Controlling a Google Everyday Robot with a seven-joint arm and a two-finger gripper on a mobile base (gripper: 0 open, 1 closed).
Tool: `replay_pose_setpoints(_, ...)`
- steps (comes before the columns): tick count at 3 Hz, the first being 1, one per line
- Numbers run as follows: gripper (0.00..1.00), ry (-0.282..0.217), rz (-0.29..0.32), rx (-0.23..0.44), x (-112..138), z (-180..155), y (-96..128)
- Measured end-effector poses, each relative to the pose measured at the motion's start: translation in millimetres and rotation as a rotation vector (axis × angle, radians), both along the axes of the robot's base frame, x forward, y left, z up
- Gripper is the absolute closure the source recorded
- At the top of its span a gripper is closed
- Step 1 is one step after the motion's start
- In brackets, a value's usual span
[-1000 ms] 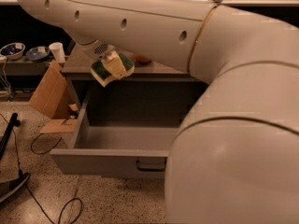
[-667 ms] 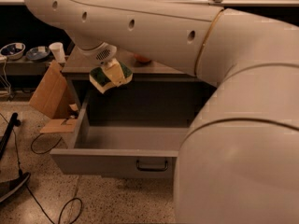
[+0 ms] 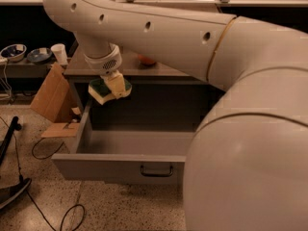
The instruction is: Place sponge into top drawer
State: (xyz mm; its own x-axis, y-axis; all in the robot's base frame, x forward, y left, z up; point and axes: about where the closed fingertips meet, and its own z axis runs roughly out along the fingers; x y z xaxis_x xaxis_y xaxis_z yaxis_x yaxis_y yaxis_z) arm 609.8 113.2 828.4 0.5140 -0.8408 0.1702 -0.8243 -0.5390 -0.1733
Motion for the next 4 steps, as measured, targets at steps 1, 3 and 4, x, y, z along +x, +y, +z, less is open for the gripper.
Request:
replay_pose_setpoints(1, 1.00, 0.033, 0.012, 0.059, 4, -16, 11)
replay_pose_setpoints(3, 1.00, 0.037, -0.029, 0.120, 13, -56, 37)
replay_pose_setpoints(4, 1.00, 0.037, -0.064, 0.137, 14, -73, 49)
